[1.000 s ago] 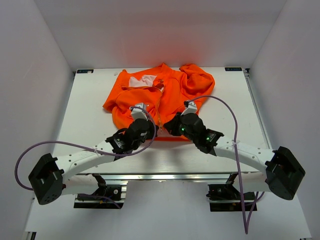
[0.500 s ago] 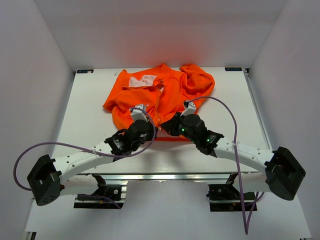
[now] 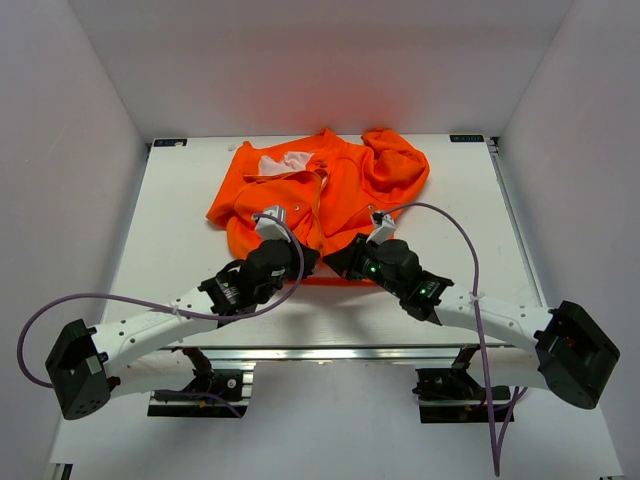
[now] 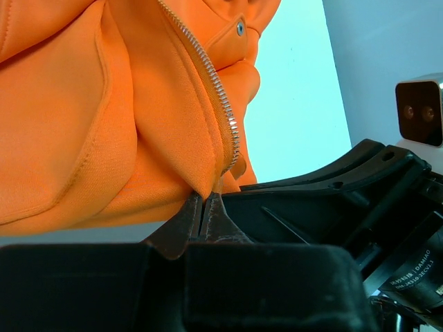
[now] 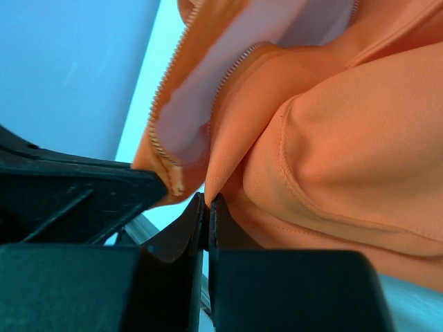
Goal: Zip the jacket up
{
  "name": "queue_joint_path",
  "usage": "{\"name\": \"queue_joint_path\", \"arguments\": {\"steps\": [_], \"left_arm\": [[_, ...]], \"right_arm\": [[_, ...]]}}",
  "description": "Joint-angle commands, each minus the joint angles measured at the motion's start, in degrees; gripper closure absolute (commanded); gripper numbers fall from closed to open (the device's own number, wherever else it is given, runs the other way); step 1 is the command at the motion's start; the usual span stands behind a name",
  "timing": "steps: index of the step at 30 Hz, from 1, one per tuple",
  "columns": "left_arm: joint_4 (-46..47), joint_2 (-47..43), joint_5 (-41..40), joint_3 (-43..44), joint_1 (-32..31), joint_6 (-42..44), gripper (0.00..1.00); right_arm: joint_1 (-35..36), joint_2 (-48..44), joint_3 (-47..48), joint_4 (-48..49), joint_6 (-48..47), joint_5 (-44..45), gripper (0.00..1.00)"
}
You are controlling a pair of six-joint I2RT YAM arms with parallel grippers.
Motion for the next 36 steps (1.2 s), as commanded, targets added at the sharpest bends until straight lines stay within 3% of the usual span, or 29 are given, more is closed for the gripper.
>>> {"name": "queue_joint_path", "arguments": {"steps": [1,12,14,21,29,32,36], "left_arm": [[1.50,-0.94,1.88,0.87,-0.61,-1.06,1.00],[-2.10,-3.04,-2.42,0.96,-0.61,-2.29,1.00],[-4.03,-3.22,-3.91,1.22,-0.61,-2.64,1.00],[-9.92,-3.40,-6.46,-0.09,-0.61,-4.49,1.00],[-12.65,-1.56,-5.32,-3.17,-0.61,-5.46,1.00],[-12.30,-0.15,-5.23,-3.70,-0.61,-5.81,1.00],[-11.42,1.61,-4.44,-3.88,-0.61,-5.55,1.00]], "right_arm": [[0.37,-1.43,-0.89,8.76,1.70,-1.97,1.00],[0.37,-8.19,-2.29,2.89,-1.63,5.32,1.00],[0.37,-7.94,-0.99,-4.01,-5.14,4.45,1.00],[0.46,1.90,3.07,-22.07,-15.78,-2.31,1.00],[0.46,10.34,3.94,-21.64,-21.58,-7.16,1.00],[0.55,11.49,5.61,-22.52,-23.60,-10.40,0.83],[0.55,11.58,6.93,-25.33,-28.61,-11.72,0.70]]}}
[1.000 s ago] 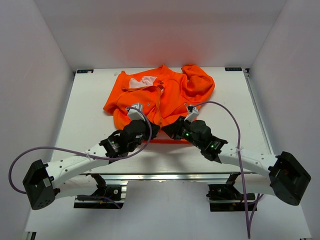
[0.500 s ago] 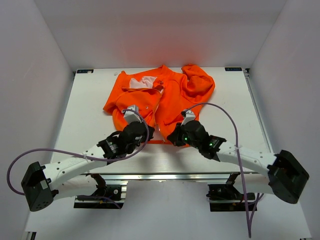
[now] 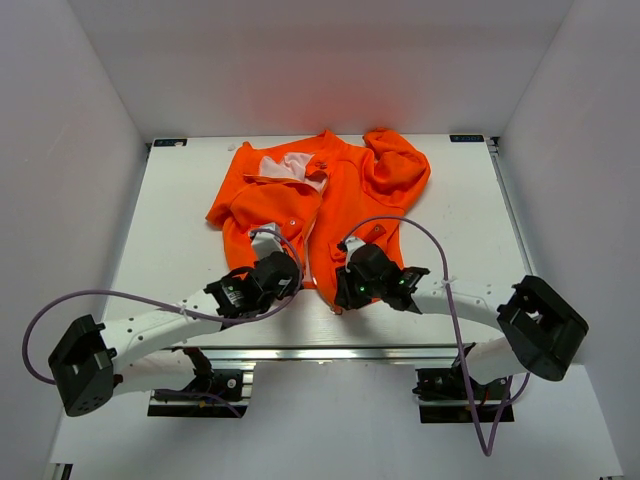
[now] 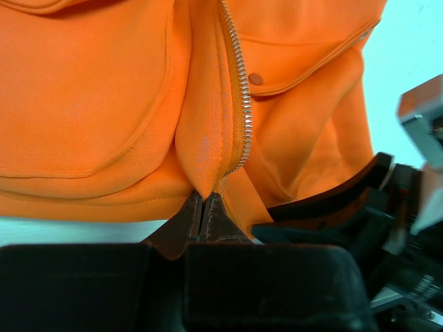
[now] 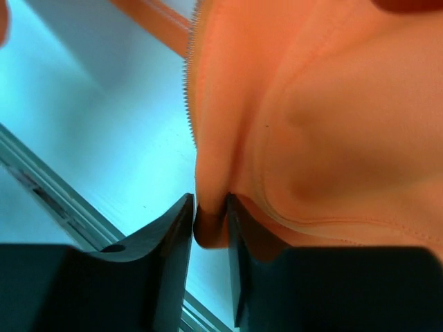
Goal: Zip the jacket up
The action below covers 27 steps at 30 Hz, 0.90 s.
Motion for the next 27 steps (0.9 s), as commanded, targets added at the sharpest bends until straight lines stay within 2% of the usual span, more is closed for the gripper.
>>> {"name": "queue_joint_path", "arguments": {"steps": [1,2,8,16,21,27], "left_arm": [[0.41,0.80,0.04,-0.49,-0.28,-0.17,1.00],[0.41,0.98,0.21,-0.49,-0.28,-0.08,1.00],[0.76,0.72,-0.40,-0.58,-0.28,0.62,1.00],[-2.14,-0.51,-2.24,-0.49,-0.19,0.09,1.00],[-3.28,-3.67,-3.47,-1.71,-0.19,-0.96,1.00],[-4.16,-5.70,-4.00,-2.51,-0.19,-1.40,1.00]], "right_arm": [[0.38,-0.68,2.82,-2.36,-6.34,-2.78,0.68],[0.38,-0.68,3.00,-3.15,-7.22,-3.05,0.61],[0.38,1.25,5.99,-6.58,-11.80,-3.32,0.47],[3.88,3.79,10.73,-10.09,-14.00,0.02,0.42],[6.00,7.22,13.72,-12.91,-11.02,8.35,0.39],[6.79,11.35,14.60,-14.67,-8.55,11.54,0.39]]}}
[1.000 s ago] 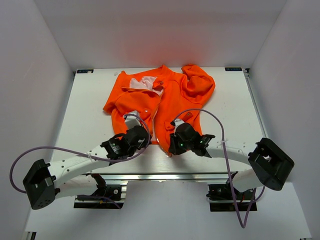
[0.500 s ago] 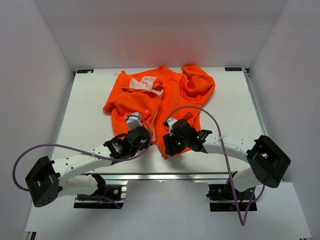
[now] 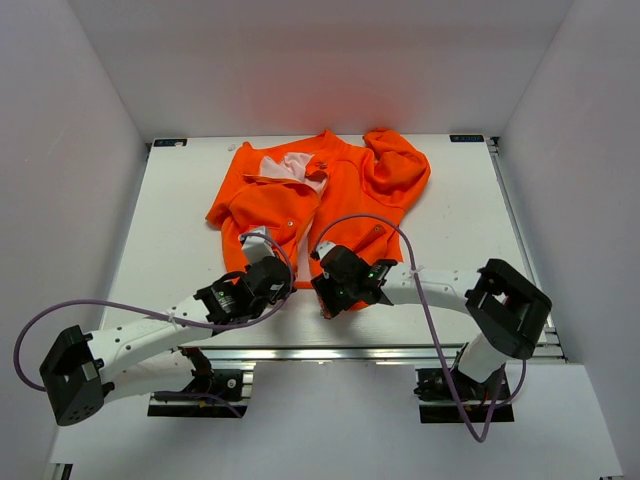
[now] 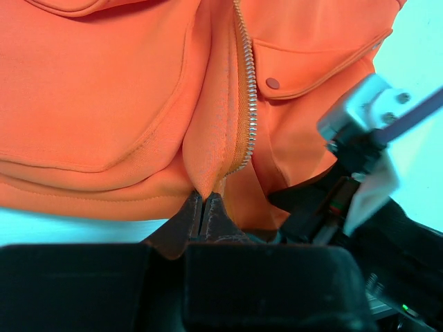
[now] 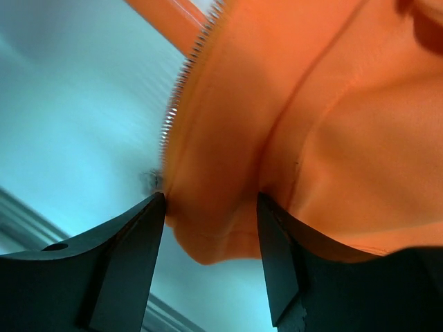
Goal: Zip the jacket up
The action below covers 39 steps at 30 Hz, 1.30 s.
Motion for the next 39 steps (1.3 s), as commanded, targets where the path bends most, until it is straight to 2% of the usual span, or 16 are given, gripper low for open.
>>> {"name": "queue_joint_path", "arguments": {"steps": [1,4,6,13,14,15,16,19,24,29,36,39], "left_arm": [[-1.61,-1.65,-1.95,-0.37,-0.19,-0.61,1.00],[-2.22,-1.57,-2.48,-0.28,-0.19,-1.05,1.00],[-2.66,-1.57,-2.65,-0.19,-0.19,-1.32,1.00],[-3.01,-1.57,-3.09,-0.10,-0.19,-1.49,1.00],[-3.27,-1.57,-3.18,0.07,-0.19,-1.58,1.00],[-3.54,-1.48,-3.35,-0.02,-0.19,-1.75,1.00],[-3.71,-1.57,-3.53,0.07,-0.19,-1.84,1.00],[-3.98,-1.65,-3.62,0.07,-0.19,-1.93,1.00],[-3.72,-1.74,-3.27,0.95,-0.19,-1.06,1.00],[0.84,-2.62,-1.17,2.18,-0.19,3.94,1.00],[8.67,-1.84,0.07,4.28,-0.19,9.92,1.00],[11.48,-0.69,0.94,5.52,-0.19,11.33,1.00]], "right_arm": [[0.82,1.37,1.56,-2.15,1.55,3.93,0.39],[1.70,2.77,1.90,-1.97,1.63,4.55,0.42],[2.06,3.39,2.17,-2.15,1.63,4.90,0.49],[2.41,5.41,2.35,-2.23,3.22,4.99,0.64],[2.41,5.59,2.17,-2.06,3.65,4.73,0.72],[2.32,5.76,2.08,-1.97,3.92,4.29,0.76],[2.41,6.03,1.99,-1.97,4.09,4.11,0.87],[2.41,6.12,1.91,-1.71,4.80,3.76,1.00],[2.15,1.38,1.82,1.98,5.32,2.97,1.00],[-0.75,-9.77,-1.78,10.14,9.37,1.83,1.00],[-9.53,-24.44,-11.27,27.97,12.97,-11.16,1.00],[-11.73,-27.01,-13.82,30.98,14.47,-12.50,1.00]]}}
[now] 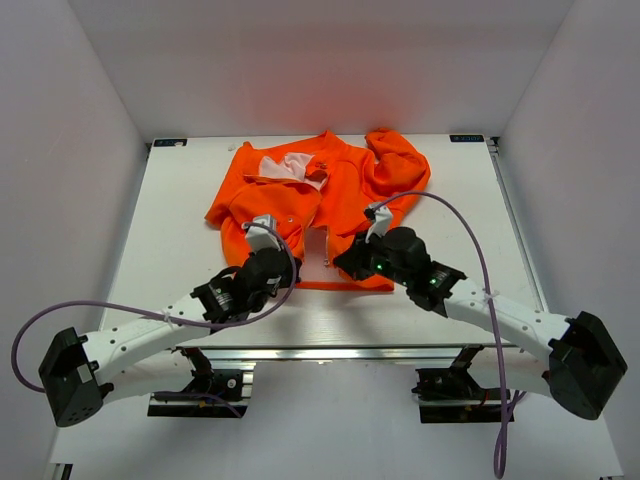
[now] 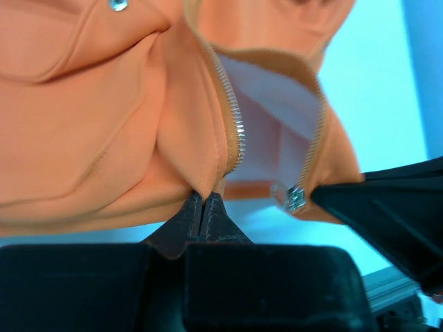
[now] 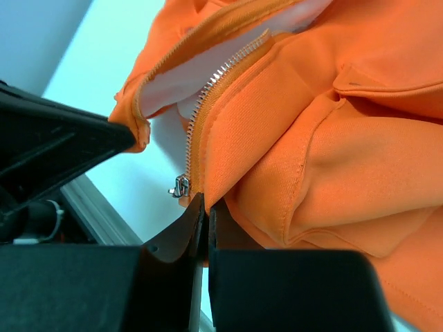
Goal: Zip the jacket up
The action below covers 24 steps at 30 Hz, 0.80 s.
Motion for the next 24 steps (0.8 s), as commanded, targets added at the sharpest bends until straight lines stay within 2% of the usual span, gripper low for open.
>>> {"name": "queue_joint_path", "arguments": {"steps": [1,5,9,24], "left_arm": [[6.57,0.40,1.65,3.51,-0.22,3.97,1.00],[11.83,1.63,2.53,4.22,-0.22,5.99,1.00],[13.08,4.44,2.70,5.96,-0.30,6.96,1.00],[15.01,5.50,4.82,6.94,-0.22,7.84,1.00]], "right_arm": [[-1.77,-2.23,-2.00,9.89,2.69,-5.60,1.00],[-2.65,-2.32,-2.88,13.57,3.04,-7.53,1.00],[-2.83,-2.67,-4.37,17.63,3.74,-7.88,1.00],[-3.36,-1.00,-3.15,17.03,3.66,-5.25,1.00]]}}
